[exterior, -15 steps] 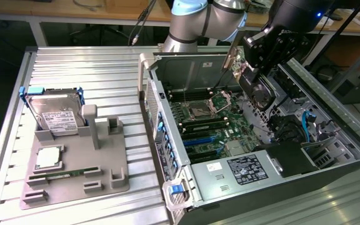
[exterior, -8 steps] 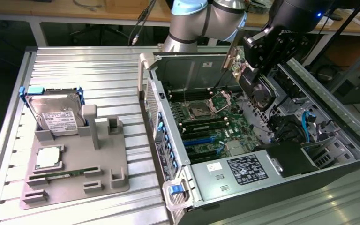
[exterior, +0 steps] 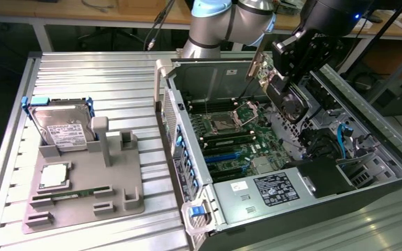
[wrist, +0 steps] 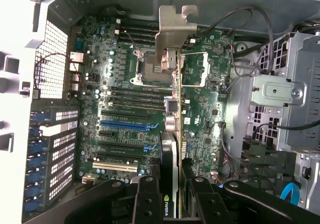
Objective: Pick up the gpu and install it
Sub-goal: 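Insert the gpu into the slot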
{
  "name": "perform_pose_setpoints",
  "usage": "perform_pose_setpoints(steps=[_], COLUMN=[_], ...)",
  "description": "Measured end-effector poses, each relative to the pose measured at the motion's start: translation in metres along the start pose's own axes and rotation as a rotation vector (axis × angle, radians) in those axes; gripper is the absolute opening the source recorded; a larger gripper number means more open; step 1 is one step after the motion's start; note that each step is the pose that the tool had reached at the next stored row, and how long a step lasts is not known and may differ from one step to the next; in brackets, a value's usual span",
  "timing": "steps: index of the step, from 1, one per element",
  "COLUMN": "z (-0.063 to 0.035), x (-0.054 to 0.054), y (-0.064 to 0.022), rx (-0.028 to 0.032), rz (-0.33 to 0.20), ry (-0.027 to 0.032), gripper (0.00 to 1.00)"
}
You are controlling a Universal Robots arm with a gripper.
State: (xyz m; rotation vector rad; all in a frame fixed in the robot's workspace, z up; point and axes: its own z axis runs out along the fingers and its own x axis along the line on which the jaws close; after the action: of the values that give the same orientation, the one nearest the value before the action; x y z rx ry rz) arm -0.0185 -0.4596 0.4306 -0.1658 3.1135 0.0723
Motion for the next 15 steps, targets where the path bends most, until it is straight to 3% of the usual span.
perform_pose_setpoints(steps=[15], z=[0.0], x=[0.0], y=[0.0], rx=[0.0001], rz=[-0.019], ry=[0.0009], gripper=[0.27])
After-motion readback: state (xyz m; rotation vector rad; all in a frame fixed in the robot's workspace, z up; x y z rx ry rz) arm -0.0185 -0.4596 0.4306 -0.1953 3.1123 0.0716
